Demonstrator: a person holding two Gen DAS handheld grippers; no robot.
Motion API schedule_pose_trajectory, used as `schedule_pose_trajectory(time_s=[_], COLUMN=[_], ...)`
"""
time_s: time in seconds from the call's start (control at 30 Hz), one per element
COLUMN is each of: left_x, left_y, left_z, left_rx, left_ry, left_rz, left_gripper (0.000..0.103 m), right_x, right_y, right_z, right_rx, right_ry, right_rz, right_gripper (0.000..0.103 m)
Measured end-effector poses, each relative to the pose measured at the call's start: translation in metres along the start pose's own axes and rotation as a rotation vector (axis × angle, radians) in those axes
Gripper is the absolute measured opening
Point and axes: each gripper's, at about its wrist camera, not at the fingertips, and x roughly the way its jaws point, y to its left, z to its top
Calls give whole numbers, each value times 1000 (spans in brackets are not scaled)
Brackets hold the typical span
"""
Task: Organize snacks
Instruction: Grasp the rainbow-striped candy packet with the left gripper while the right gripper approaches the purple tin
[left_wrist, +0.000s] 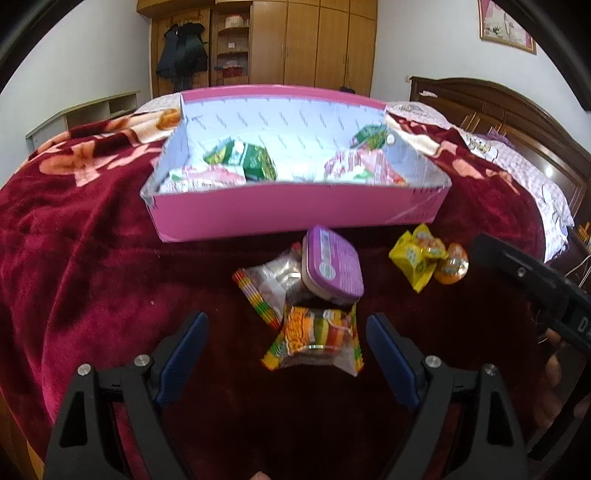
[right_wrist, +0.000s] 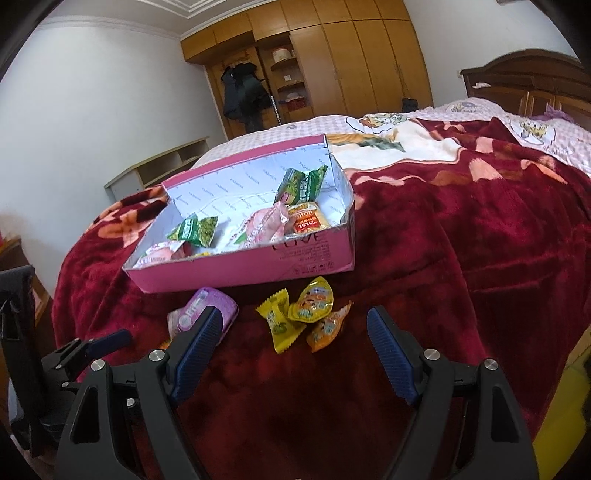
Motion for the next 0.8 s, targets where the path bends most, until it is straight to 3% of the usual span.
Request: schedule_pose_trajectory(time_s=[0.47, 0.63, 0.8], left_x=[17, 16, 13], left_y=[-1, 1, -4], left_z=[-10, -10, -10], left_rx=[-10, -31, -1], left_ry=[33, 28, 19], left_rz=[3, -23, -57], left_gripper=[89, 77, 49], right_x=[7, 11, 14], right_y=[-4, -6, -5], right_z=[-13, -17, -19], right_rx=[7, 18, 21], right_ry=[35, 52, 66], right_rz=[5, 1, 2], right_gripper=[82, 82, 82])
